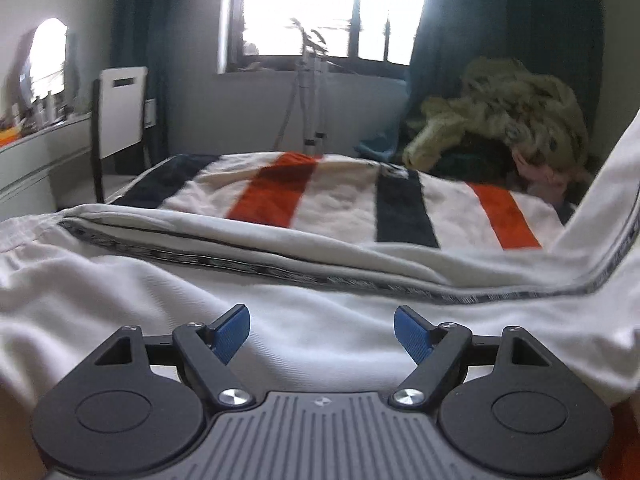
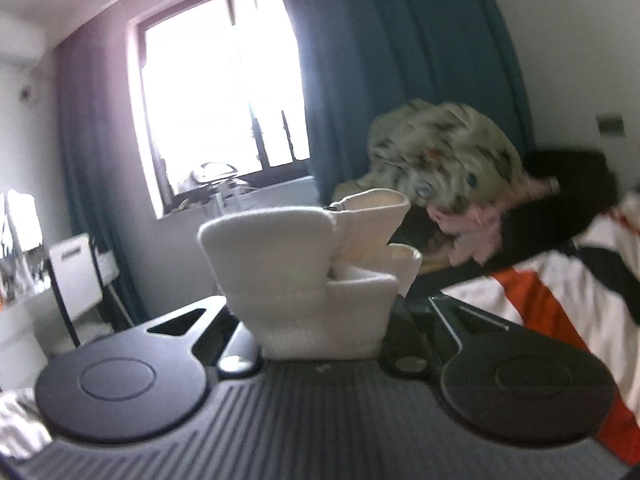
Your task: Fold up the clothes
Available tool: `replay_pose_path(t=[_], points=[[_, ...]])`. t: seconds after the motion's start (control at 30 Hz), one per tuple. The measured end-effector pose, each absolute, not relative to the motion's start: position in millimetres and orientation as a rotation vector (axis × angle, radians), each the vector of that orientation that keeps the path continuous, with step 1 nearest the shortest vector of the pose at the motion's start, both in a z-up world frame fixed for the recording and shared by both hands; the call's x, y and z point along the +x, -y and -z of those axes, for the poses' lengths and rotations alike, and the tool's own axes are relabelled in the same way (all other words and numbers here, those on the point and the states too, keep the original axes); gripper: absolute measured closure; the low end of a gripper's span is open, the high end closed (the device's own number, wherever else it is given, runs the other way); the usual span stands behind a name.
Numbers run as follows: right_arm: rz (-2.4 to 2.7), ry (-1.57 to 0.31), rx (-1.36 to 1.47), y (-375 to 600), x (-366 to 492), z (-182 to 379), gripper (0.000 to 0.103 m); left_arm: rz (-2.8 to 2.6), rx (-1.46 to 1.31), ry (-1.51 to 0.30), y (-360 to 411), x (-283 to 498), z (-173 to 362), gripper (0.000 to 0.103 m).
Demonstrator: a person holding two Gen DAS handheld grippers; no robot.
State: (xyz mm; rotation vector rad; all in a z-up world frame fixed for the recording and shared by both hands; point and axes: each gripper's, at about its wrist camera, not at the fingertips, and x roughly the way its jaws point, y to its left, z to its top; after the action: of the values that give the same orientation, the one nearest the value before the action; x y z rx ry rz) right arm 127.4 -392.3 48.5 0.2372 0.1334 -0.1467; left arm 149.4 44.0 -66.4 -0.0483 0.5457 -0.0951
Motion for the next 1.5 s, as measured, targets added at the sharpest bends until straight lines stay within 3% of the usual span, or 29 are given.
replay_pose_path(t=[0.2, 0.57, 0.7, 0.8, 0.87, 0.9, 1.2, 1.5], points=[[0.106, -0.159, 0.076, 277, 147, -29, 0.086, 0.044, -0.18, -0.512, -82, 153, 57, 0.021], [-0.099, -0.513, -0.255, 113, 164, 125, 0.082, 0.012, -0.242, -0.541, -100, 170, 67, 0.022], [-0.166, -0.586, -0.16, 124, 174, 108, 0.072, 0.039, -0.283, -0.56, -100, 171, 71, 0.021], [-0.227, -0.666, 0.006, 139, 170, 99, 0.05, 0.037, -0.295, -0.569, -100, 169, 72, 0.021], [-0.276, -0.725, 0.117, 153, 166, 95, 0.028, 0.036, -0.296, -0.568, -99, 166, 71, 0.021], [-0.308, -0.755, 0.164, 159, 165, 92, 0.025, 0.038, -0.296, -0.565, -99, 164, 70, 0.021], [-0.314, -0.855, 0.285, 221, 118, 53, 0.026, 0.168, -0.291, -0.544, -77, 134, 55, 0.021], [-0.107, -0.716, 0.343, 287, 106, 50, 0.026, 0.378, -0.102, -0.526, -12, 113, 63, 0.022]])
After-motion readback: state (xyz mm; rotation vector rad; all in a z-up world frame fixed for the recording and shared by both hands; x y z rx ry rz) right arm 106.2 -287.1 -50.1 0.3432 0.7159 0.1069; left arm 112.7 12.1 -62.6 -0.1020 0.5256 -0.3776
